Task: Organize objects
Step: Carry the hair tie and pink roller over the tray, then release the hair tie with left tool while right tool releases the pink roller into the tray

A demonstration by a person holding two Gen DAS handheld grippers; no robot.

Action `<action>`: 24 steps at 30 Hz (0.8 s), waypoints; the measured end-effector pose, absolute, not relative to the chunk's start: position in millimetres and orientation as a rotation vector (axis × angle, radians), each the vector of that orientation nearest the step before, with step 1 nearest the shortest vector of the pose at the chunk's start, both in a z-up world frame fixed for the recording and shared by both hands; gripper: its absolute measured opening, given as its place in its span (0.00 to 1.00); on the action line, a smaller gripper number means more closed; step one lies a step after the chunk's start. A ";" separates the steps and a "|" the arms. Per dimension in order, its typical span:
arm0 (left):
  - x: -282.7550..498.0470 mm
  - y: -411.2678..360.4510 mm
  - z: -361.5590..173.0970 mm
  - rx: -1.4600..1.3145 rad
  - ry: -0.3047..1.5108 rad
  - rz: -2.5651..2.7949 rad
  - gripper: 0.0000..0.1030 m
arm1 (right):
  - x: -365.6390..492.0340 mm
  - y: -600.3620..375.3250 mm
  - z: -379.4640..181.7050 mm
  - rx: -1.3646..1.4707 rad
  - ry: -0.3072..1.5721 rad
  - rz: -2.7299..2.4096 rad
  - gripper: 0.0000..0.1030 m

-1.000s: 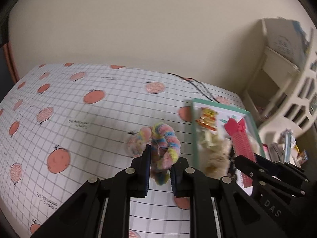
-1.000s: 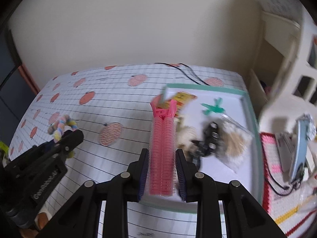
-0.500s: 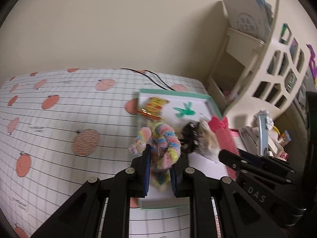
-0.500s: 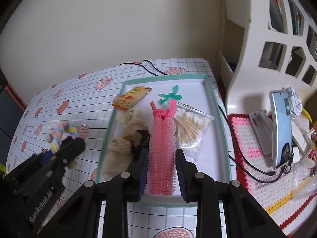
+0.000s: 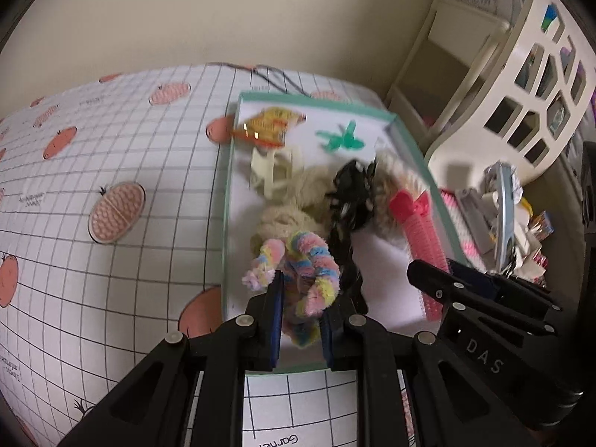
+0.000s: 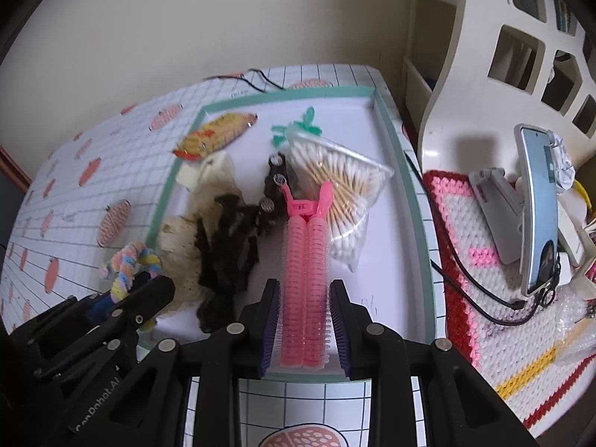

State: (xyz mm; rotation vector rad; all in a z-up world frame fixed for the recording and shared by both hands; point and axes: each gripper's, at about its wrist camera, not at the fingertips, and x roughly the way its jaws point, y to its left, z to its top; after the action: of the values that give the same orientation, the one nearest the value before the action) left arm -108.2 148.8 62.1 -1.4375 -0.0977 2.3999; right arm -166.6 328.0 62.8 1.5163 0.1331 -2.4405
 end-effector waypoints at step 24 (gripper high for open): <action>-106.5 152.8 48.4 -1.513 -0.036 2.308 0.44 | -167.3 328.6 51.4 1.548 0.143 -2.403 0.36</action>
State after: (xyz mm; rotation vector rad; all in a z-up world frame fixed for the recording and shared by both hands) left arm -106.5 152.8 48.4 -1.5126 -0.0360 2.3079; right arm -167.3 328.6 51.4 1.5484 0.1432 -2.4027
